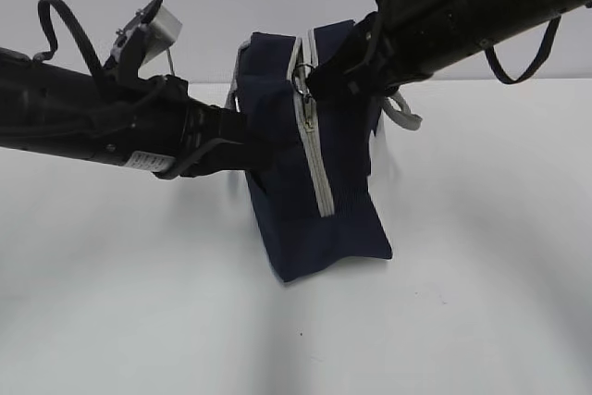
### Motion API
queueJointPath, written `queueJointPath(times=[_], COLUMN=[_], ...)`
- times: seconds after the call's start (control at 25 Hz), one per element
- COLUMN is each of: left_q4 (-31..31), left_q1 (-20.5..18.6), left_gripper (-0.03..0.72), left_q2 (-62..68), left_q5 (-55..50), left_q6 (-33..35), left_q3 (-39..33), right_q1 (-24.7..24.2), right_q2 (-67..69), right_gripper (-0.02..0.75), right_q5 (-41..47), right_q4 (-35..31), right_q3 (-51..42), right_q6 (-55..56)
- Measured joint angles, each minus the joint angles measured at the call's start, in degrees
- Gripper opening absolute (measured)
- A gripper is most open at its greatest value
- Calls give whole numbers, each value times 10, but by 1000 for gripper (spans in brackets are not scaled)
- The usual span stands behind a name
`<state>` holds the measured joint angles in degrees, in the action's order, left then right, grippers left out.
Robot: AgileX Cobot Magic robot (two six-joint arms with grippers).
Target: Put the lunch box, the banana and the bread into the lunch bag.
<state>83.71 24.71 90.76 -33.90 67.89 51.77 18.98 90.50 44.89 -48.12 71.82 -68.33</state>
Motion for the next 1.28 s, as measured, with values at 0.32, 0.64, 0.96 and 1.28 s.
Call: queueJointPath(times=[0.32,0.64,0.96,1.28], left_q4=[-23,-62,-97,-117], left_q1=[0,0,0,0], left_gripper=[3,3,2,2], left_q2=[0,0,0,0], left_q5=[-20,-36,-43,-46], left_q6=[0,0,0,0], left_q3=[0,0,0,0], right_q1=[0,0,-34,-69], right_q2=[1,6,73,159], right_gripper=[-16,-16,-16,-16], right_q5=[-1,-23,90,181], right_q4=[5,12,11,-34], right_q3=[45,58,137,213], right_q6=[12,11,-24,-70])
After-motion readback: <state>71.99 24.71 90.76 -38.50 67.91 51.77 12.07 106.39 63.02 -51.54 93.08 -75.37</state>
